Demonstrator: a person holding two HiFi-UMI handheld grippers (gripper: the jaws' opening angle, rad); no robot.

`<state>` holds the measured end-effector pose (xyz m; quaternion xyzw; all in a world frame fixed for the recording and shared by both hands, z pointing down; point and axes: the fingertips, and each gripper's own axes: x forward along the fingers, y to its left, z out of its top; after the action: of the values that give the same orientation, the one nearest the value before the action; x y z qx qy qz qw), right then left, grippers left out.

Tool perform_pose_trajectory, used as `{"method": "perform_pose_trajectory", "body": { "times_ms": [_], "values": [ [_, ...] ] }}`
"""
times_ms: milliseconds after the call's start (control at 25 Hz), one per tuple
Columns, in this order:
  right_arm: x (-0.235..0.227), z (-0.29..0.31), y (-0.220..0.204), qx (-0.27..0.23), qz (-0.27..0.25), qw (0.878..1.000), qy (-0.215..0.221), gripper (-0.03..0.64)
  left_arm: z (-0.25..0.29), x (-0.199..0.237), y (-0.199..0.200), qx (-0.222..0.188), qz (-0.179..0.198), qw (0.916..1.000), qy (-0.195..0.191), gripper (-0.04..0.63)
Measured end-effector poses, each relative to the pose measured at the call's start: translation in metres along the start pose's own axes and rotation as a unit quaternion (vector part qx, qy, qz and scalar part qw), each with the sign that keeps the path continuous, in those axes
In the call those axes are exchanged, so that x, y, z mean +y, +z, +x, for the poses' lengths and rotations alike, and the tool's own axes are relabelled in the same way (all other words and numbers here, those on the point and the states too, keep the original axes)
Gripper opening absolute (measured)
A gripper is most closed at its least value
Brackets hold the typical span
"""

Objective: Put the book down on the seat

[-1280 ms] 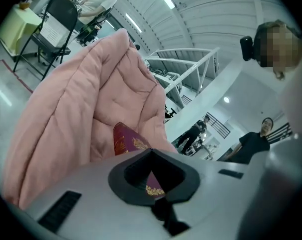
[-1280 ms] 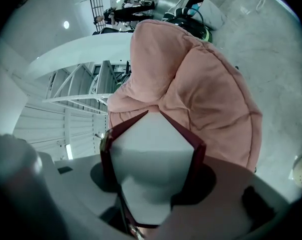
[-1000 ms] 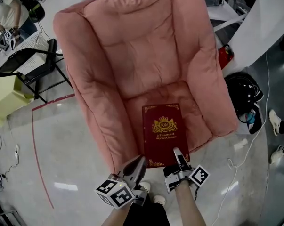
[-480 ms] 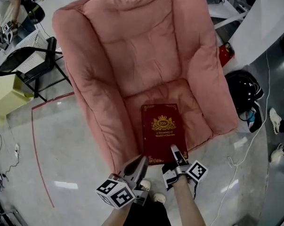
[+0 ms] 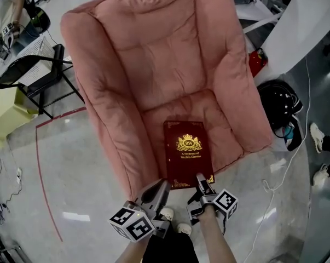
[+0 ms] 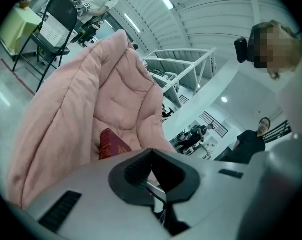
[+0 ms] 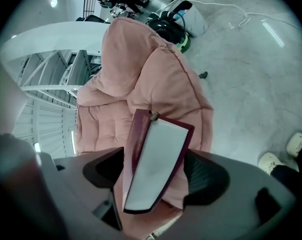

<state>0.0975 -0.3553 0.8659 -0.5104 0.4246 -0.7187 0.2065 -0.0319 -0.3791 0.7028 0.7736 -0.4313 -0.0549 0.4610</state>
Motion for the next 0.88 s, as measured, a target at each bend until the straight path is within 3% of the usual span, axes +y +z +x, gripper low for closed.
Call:
{"method": "perform_pose_trajectory", "body": {
  "times_ms": [280,720,760,880],
  "values": [
    [-0.008,-0.029,-0.006,-0.007,-0.007,1.0,0.005,0.356,-0.011,-0.009,-0.008,-0.001,0.009,0.9999,0.006,0.008],
    [0.067,-0.062,-0.003,-0.003,-0.038,0.994,0.104,0.344,-0.023,-0.055,0.0,-0.005,0.027,0.9996,-0.009,0.009],
    [0.075,-0.066,-0.003,-0.008,-0.04,0.994,0.102,0.314,-0.024,-0.06,0.003,-0.007,0.028,0.9995,-0.012,0.009],
    [0.094,-0.082,-0.001,-0.031,-0.06,0.994,0.087,0.046,-0.031,-0.078,0.013,-0.012,0.037,0.9991,-0.016,0.008]
  ]
}}
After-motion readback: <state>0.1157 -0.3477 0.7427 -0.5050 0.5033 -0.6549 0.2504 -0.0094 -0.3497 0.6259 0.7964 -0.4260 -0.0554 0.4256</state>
